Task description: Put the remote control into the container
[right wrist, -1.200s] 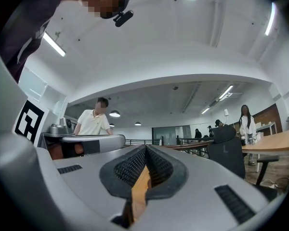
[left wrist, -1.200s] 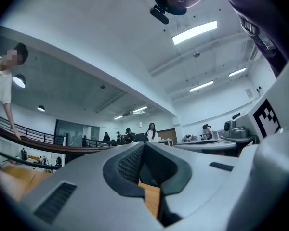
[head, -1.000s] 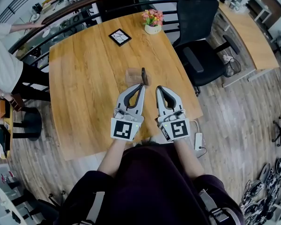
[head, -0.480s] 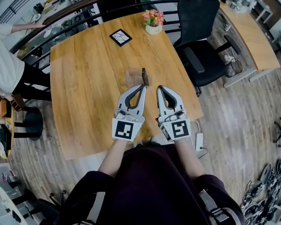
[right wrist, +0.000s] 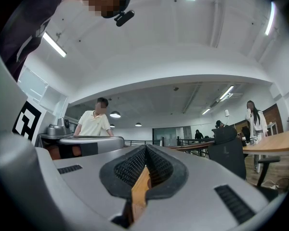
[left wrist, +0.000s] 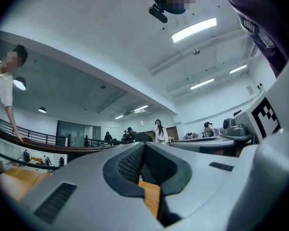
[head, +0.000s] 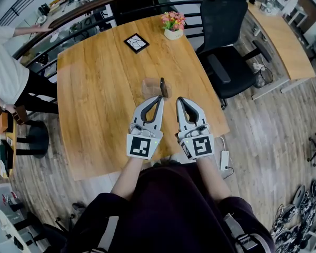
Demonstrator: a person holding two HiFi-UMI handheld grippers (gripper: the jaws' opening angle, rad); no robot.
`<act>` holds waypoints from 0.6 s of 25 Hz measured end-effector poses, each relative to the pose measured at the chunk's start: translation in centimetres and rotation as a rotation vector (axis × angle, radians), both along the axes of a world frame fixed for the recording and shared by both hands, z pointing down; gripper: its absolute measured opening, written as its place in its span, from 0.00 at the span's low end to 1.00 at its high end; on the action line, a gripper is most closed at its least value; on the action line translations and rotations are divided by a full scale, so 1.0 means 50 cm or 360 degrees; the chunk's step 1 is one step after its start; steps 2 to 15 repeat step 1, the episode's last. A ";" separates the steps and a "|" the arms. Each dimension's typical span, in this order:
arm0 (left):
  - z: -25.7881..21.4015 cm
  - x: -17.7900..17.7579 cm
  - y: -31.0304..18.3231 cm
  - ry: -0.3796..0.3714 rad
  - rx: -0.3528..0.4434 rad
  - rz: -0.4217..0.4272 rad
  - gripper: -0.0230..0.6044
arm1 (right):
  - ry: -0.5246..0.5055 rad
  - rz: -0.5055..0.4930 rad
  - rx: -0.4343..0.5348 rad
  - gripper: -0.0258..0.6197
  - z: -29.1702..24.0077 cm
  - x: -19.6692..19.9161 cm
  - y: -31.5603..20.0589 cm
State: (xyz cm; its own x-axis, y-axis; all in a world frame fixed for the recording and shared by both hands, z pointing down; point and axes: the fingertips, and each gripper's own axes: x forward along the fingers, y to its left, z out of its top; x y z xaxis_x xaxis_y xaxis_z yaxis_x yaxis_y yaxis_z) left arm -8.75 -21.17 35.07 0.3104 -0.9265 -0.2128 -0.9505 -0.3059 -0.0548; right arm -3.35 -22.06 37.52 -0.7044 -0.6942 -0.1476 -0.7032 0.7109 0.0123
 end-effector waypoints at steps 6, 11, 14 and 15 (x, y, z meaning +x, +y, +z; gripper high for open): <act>0.000 -0.001 0.000 -0.0002 0.0000 -0.0002 0.06 | 0.0000 0.0001 0.0000 0.07 0.000 0.000 0.000; 0.000 -0.001 0.000 -0.0002 0.0000 -0.0002 0.06 | 0.0000 0.0001 0.0000 0.07 0.000 0.000 0.000; 0.000 -0.001 0.000 -0.0002 0.0000 -0.0002 0.06 | 0.0000 0.0001 0.0000 0.07 0.000 0.000 0.000; 0.000 -0.001 0.000 -0.0002 0.0000 -0.0002 0.06 | 0.0000 0.0001 0.0000 0.07 0.000 0.000 0.000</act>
